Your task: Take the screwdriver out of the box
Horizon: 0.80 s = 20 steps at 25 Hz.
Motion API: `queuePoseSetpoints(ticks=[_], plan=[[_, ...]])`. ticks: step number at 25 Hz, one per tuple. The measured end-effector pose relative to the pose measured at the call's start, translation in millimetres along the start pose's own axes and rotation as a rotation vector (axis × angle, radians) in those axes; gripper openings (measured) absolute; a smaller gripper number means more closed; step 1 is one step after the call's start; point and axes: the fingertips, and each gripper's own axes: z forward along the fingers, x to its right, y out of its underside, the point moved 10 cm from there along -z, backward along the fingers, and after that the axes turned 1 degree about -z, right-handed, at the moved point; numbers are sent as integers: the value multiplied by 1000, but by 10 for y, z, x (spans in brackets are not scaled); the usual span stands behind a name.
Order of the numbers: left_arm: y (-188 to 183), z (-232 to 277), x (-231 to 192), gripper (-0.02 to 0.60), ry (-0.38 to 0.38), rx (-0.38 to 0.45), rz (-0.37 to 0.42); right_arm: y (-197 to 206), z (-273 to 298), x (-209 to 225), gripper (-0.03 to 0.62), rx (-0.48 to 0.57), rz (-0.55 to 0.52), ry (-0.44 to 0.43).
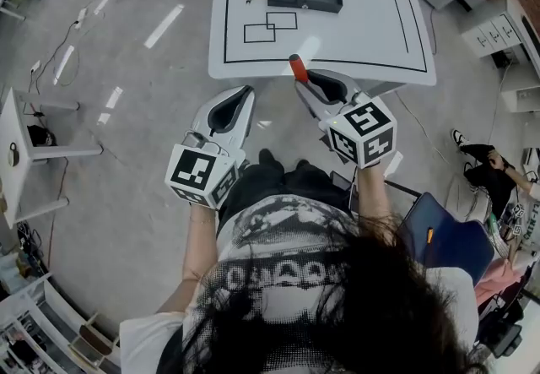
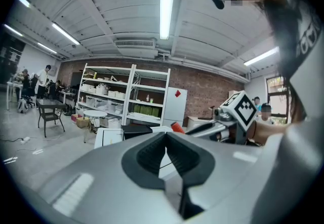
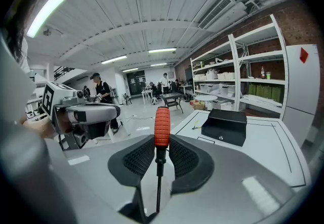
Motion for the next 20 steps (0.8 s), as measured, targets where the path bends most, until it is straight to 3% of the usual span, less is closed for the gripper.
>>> queuePoseSetpoints(ticks=[20], plan=[[23,139,519,0,-12,10,-2,237,-437,137,91,-36,-16,-31]])
